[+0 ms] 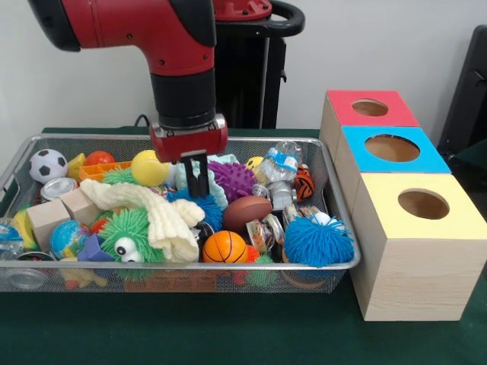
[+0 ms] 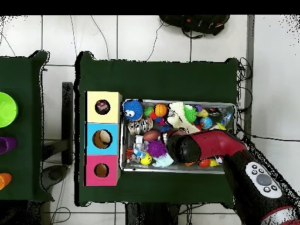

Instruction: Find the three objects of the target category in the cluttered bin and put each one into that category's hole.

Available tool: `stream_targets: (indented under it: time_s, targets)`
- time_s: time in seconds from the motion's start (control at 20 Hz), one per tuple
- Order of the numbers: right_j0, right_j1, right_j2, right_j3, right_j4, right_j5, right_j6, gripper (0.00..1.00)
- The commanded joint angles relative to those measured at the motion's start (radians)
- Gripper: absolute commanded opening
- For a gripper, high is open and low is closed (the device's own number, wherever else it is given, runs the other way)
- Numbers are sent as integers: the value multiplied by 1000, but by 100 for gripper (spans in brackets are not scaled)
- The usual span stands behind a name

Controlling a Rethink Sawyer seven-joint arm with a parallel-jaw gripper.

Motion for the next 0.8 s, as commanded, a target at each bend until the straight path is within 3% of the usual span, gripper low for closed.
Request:
stream_targets:
  time_s: [0.05,0.35,0.6,0.8]
  targets:
    - [10,96,-91,-13,-52,-124,107,0]
    - [-22,140,-96,-30,-48,-145,40,0]
    - [-70,18,-72,92,1,-81,9,0]
    - [-67,-80,-66,163,50,-32,26,0]
